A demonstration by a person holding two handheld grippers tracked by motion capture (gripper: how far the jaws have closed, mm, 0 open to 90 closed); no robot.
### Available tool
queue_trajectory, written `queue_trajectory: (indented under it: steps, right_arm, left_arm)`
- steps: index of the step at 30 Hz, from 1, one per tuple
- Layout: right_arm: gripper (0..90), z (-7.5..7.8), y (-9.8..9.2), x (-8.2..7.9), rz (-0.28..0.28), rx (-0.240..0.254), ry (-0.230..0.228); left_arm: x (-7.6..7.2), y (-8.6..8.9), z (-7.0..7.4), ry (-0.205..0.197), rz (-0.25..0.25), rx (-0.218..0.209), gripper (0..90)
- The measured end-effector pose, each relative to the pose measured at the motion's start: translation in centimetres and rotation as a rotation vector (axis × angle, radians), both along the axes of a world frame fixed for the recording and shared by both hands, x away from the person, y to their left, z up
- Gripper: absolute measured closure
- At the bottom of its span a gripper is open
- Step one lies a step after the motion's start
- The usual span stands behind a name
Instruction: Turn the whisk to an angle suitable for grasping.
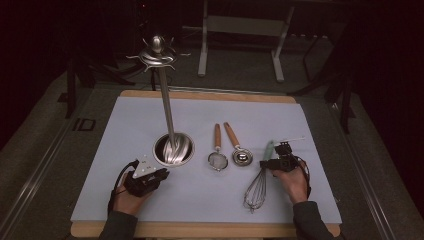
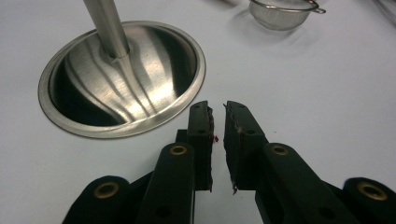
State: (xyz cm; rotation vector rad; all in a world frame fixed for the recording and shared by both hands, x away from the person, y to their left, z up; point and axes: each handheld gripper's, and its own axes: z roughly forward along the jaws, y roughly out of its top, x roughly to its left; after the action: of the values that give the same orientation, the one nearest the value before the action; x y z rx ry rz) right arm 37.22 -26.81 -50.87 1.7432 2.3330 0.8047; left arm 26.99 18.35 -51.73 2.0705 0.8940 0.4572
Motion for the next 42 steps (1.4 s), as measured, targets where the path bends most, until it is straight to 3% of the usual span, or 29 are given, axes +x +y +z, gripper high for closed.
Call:
queue_trajectory:
  steps: [9,16,17,18,20,23,25,31,36,42]
  right_arm:
    - [57.0,0.5,-1.2,0.8,0.067,-0.017,0.077]
    - [65.1,1.3,-1.3,1.1,0.137,-0.138,0.093]
    - [65.1,1.3,-1.3,1.1,0.137,-0.138,0.093]
    - [68.4,1.7,-1.3,1.2,0.172,-0.200,0.085]
    - [68.4,1.8,-1.2,1.2,0.186,-0.215,0.085]
    - [68.3,1.8,-1.3,1.3,0.197,-0.216,0.090]
    - [67.9,1.7,-1.6,1.6,0.197,-0.170,0.099]
    - [66.6,1.5,-1.7,2.3,0.180,-0.137,0.133]
    - [65.2,0.9,-1.1,3.0,0.188,-0.149,0.166]
    - [68.6,1.1,-0.1,3.2,0.203,-0.238,0.175]
  left_arm:
    - [0.2,0.3,-0.3,-0.001,0.014,0.016,81.2]
    - [0.3,0.6,-0.4,0.003,0.029,0.004,81.2]
    - [0.3,0.6,-0.4,0.003,0.029,0.004,81.2]
    - [0.3,0.6,-0.4,0.002,0.032,0.004,81.2]
    - [0.3,0.6,-0.4,0.002,0.032,0.008,81.2]
    - [0.3,0.7,-0.5,0.000,0.036,0.007,81.1]
    - [0.4,0.7,-0.5,-0.003,0.047,0.011,80.7]
    - [0.6,1.3,-0.7,-0.016,0.085,0.024,79.1]
    - [0.8,1.8,-0.8,-0.017,0.102,0.023,77.8]
    - [1.0,2.6,-0.9,-0.033,0.145,0.013,74.6]
